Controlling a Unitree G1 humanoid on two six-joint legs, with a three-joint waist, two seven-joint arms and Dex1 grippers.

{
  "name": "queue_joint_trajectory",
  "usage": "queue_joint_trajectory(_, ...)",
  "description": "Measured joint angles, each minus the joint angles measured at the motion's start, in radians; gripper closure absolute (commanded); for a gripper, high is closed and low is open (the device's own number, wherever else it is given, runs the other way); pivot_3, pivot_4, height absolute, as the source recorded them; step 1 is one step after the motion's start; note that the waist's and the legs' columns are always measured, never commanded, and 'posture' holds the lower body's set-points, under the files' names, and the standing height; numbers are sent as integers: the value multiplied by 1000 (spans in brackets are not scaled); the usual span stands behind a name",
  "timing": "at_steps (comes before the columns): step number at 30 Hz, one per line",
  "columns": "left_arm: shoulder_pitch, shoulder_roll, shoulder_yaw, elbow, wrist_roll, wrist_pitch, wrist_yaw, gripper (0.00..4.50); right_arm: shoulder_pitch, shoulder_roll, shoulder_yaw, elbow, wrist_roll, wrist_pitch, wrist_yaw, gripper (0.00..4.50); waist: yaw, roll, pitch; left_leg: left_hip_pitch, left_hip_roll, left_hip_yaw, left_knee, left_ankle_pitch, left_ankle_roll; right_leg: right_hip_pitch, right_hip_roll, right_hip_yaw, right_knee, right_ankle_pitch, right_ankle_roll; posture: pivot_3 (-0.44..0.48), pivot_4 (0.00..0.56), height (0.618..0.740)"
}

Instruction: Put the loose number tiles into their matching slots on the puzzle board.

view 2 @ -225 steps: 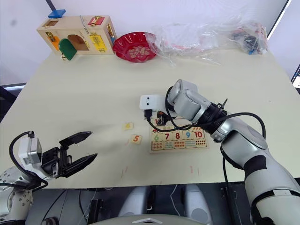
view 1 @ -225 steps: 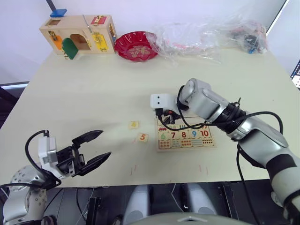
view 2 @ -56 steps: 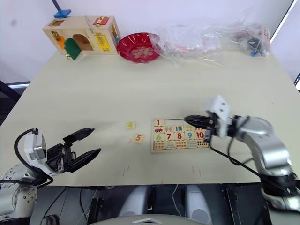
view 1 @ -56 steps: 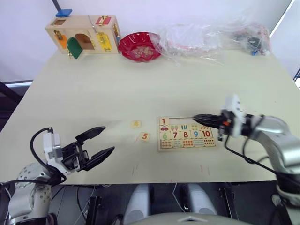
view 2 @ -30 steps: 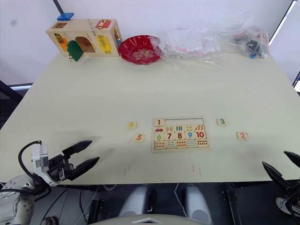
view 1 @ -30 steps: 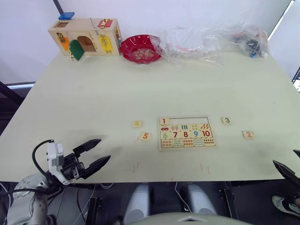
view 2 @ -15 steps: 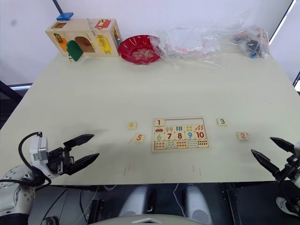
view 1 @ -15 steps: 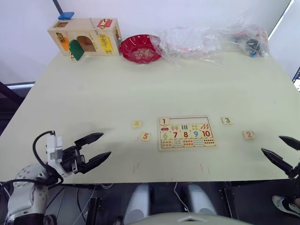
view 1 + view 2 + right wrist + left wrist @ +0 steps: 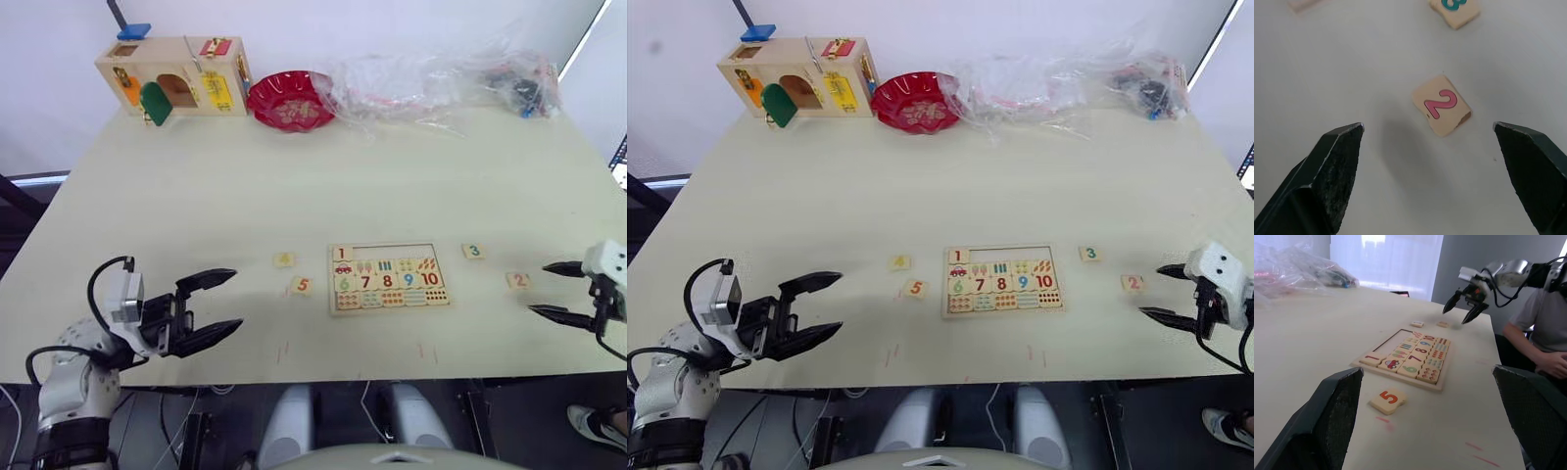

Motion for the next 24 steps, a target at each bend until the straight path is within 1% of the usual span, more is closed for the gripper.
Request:
queue_joint_trajectory(3, 11, 0, -1, -5, -9, 6, 0, 0, -120, -1, 78, 128, -48, -77, 55, 68, -4, 0, 0, 0, 0, 0, 0, 0, 0, 0, 0, 0, 0, 0, 0, 0, 150, 740)
queue_joint_trajectory(6, 12, 0, -1, -7, -13, 8, 0, 0, -210, 0, 138, 230, -90, -148, 96, 68, -6, 0, 0, 0, 0, -1, 0, 0, 0, 0, -1, -1, 0, 0, 0, 0, 150, 740)
queue_joint_trajectory(10, 14, 0, 0, -9, -16, 9, 0, 0, -308, 22, 181, 354, -121, -199, 131, 68, -10, 0, 0, 0, 0, -1, 0, 0, 0, 0, -1, -1, 0, 0, 0, 0, 150, 740)
queue_joint_trajectory(13, 17, 0, -1, -15, -16, 10, 0, 0, -337, 38, 191, 399, -122, -216, 141, 839, -12, 0, 0, 0, 0, -1, 0, 0, 0, 0, -1, -1, 0, 0, 0, 0, 150, 740)
queue_joint_trajectory(17, 16, 0, 0, -24, -17, 12, 1, 0, -357, 61, 191, 417, -121, -219, 140, 839, -14, 0, 0, 0, 0, -2, 0, 0, 0, 0, -1, 0, 1, 0, 0, 0, 150, 740)
queue_joint_trajectory(24, 10, 0, 0, -24, -17, 13, 1, 0, -358, 69, 191, 422, -119, -221, 141, 839, -16, 0, 0, 1, 0, -2, 0, 0, 0, 0, -1, 0, 1, 0, 0, 0, 150, 740)
